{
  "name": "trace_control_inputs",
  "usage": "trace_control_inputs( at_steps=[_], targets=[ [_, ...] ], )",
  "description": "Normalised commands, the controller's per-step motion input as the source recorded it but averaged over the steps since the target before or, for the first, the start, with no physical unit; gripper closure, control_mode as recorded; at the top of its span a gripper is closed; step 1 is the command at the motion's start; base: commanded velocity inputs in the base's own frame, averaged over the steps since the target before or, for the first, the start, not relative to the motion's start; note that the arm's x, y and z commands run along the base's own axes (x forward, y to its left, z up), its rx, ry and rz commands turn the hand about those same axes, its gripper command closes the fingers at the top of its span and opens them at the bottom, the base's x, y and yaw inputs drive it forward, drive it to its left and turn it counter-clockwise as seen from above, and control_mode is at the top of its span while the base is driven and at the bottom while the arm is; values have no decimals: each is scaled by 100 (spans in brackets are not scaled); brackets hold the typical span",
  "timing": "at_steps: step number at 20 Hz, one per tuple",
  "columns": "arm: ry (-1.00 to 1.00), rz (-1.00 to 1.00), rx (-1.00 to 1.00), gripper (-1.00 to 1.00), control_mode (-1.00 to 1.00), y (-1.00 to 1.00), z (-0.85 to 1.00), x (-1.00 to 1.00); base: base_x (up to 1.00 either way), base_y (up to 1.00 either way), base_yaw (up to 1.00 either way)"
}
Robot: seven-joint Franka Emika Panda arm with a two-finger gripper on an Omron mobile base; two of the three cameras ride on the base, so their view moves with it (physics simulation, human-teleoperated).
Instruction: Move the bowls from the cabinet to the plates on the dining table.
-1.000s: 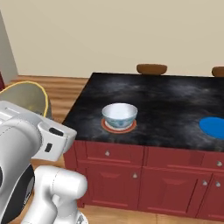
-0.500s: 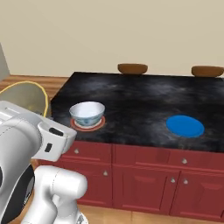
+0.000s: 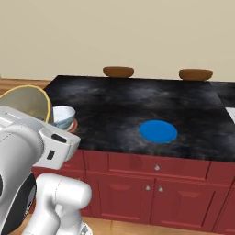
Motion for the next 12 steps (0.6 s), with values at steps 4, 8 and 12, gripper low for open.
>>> trace_control_inputs(
  at_steps=[4,8,12],
  targets=[
    [0,0,0,100,100,0,0,0,33,-69,0],
    [0,0,0,100,100,0,0,0,32,-68,0],
    [0,0,0,100,100,0,0,0,32,-67,0]
  ],
)
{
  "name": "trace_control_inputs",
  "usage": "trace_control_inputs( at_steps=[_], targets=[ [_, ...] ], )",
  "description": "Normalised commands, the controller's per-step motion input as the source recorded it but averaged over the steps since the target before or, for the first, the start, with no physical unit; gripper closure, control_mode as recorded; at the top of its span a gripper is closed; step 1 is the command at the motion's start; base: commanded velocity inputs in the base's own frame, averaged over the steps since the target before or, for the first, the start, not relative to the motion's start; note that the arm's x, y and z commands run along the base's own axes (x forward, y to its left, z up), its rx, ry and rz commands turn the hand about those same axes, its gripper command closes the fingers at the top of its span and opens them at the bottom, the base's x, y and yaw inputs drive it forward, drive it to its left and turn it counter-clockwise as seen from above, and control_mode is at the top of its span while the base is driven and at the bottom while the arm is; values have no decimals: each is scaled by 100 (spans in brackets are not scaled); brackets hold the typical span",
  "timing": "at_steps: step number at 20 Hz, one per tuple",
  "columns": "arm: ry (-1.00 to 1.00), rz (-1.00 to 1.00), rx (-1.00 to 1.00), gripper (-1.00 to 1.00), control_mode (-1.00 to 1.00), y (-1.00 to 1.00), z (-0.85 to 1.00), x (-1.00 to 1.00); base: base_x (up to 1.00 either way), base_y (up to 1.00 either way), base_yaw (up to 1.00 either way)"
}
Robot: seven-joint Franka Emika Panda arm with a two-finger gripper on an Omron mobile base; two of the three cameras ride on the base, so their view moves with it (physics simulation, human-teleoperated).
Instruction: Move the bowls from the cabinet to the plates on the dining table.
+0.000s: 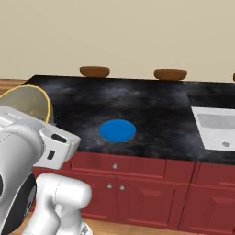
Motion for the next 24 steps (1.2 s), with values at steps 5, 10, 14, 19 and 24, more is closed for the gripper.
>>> trace_control_inputs(
  at_steps=[5,10,14,19,24],
  targets=[
    [0,0,0,100,100,0,0,0,30,-61,0],
    [0,0,0,100,100,0,0,0,5,-16,0],
    [0,0,0,100,100,0,0,0,21,0,0],
    [0,0,0,100,100,0,0,0,67,0,0],
    [0,0,0,100,100,0,0,0,54,0,0]
  ],
)
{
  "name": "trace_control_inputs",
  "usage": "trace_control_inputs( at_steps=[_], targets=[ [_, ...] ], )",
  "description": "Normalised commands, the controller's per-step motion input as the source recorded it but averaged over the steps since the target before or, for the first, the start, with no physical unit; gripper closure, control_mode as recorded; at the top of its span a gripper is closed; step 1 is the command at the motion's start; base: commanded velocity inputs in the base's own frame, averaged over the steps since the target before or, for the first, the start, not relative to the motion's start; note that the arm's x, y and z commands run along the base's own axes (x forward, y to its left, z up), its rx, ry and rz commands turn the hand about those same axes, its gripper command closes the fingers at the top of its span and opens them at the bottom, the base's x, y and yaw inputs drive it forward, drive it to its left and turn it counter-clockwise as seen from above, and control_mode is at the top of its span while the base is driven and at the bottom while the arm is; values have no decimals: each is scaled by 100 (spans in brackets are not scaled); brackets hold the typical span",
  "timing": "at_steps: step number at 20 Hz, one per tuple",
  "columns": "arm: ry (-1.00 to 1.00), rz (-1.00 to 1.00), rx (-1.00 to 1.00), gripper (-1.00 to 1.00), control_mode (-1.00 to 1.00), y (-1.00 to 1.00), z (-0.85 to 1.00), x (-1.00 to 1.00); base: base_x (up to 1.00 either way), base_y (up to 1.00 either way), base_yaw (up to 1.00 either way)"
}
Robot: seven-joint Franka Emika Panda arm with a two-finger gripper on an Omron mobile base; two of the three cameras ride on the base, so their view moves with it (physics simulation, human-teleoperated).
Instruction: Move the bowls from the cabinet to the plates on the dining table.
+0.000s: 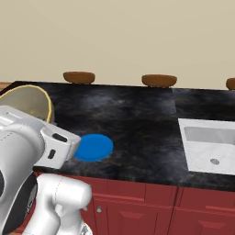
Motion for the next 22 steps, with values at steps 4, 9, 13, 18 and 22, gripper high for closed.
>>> trace_control_inputs(
  at_steps=[4,9,13,18,22],
  targets=[
    [0,0,0,100,100,0,0,0,0,0,0],
    [0,0,0,100,-100,0,0,0,0,0,0],
    [1,0,0,100,-100,0,-2,11,0,0,0],
    [5,1,5,100,-100,-7,-19,33,0,0,0],
    [6,2,7,100,-100,-14,-25,38,0,0,0]
  ],
)
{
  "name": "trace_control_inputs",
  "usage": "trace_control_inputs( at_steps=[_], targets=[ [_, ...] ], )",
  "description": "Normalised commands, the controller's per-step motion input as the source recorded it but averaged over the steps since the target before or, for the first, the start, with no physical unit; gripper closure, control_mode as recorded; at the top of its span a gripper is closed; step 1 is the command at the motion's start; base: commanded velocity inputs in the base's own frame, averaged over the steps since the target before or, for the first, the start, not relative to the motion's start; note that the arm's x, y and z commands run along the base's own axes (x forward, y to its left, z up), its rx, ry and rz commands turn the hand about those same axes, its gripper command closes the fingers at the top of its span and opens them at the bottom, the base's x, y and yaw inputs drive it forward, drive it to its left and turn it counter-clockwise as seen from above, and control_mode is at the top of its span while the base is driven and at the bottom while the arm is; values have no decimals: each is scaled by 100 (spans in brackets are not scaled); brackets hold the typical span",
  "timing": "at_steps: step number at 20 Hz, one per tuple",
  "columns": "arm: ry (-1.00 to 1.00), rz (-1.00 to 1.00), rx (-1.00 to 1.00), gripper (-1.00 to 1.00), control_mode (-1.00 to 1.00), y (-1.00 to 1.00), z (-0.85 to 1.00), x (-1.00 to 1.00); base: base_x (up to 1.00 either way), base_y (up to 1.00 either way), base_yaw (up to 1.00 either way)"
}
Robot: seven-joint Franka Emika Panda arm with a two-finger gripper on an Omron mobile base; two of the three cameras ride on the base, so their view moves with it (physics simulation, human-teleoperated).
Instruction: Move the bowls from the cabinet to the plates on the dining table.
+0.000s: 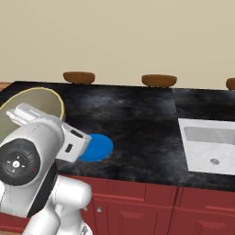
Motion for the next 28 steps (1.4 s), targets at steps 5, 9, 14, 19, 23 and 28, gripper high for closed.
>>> trace_control_inputs(
  at_steps=[5,9,14,19,23,28],
  targets=[
    [8,0,2,100,-100,-7,-26,46,0,0,0],
    [9,0,2,100,-100,-13,-27,41,0,0,0],
    [9,1,2,100,-100,-14,-28,31,0,0,0],
    [11,0,3,100,-100,-4,-31,24,0,0,0],
    [8,0,3,100,-100,0,-30,29,0,0,0],
    [5,0,4,100,-100,-5,-29,32,0,0,0]
  ],
)
